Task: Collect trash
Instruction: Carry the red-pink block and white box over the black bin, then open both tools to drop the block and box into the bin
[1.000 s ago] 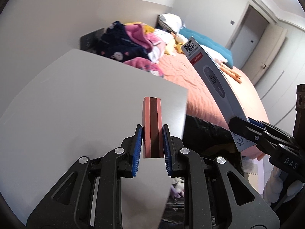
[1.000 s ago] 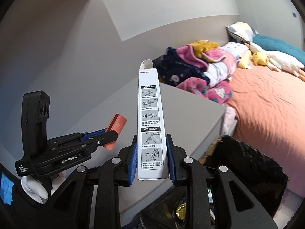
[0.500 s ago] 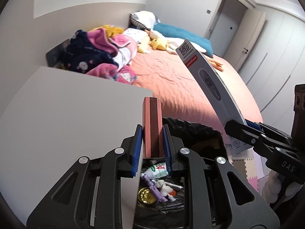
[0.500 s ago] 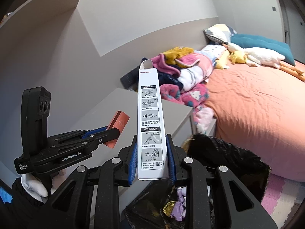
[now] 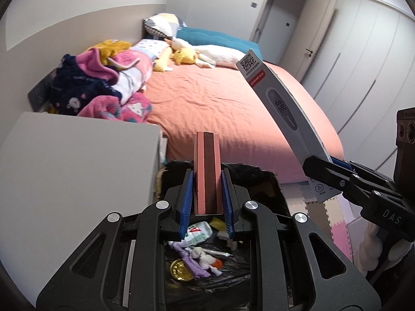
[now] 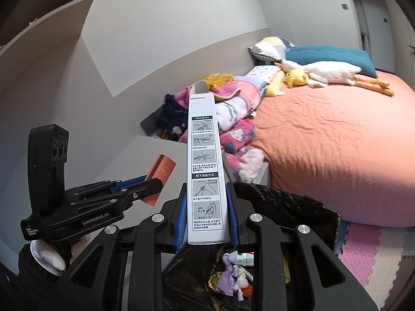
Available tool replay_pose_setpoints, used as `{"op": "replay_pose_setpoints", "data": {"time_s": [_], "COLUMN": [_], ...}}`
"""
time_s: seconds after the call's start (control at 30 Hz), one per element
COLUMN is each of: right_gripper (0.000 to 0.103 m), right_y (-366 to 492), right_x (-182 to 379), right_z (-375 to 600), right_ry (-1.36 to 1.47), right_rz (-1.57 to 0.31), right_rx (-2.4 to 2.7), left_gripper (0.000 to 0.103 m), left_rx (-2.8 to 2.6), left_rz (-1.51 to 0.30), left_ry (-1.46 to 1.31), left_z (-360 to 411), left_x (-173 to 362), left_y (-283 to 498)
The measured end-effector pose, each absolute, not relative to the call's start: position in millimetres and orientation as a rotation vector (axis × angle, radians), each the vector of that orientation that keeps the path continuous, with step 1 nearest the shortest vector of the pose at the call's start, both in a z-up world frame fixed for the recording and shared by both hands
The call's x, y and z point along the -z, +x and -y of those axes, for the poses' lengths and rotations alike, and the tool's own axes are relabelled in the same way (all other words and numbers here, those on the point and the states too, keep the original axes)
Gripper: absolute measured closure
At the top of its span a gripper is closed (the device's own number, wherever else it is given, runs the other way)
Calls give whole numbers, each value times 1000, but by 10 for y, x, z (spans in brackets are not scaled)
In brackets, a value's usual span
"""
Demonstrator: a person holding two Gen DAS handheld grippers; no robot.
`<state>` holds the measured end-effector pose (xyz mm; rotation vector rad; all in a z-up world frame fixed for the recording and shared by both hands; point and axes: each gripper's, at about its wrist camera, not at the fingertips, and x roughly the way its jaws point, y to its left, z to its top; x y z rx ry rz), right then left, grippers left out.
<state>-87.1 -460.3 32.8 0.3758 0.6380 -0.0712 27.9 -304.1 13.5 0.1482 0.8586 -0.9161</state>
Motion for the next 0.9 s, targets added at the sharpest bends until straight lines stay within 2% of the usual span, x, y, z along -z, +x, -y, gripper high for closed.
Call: {"op": "replay_pose_setpoints", "data": {"time_s": [0.8, 0.83, 0.87, 0.9], "right_gripper": [74, 72, 67, 54], "right_y": [-1134, -1140, -1161, -1180], "right_x": [-340, -366, -385, -411], "right_z": [4926, 4918, 4922, 4912], "right_ry": [397, 394, 392, 391], "right_rz": [-635, -625, -614, -598], "right_rx": [123, 119, 115, 116], "left_gripper": [81, 76, 52, 34], "left_rx": [971, 969, 959, 946], "left_rz": [-871, -864, -856, -847], "left_ry": [217, 223, 229, 231], "left_z": [3474, 3477, 3471, 3464], "left_x": [-32, -41, -56, -80], "left_y": [43, 42, 41, 29]}}
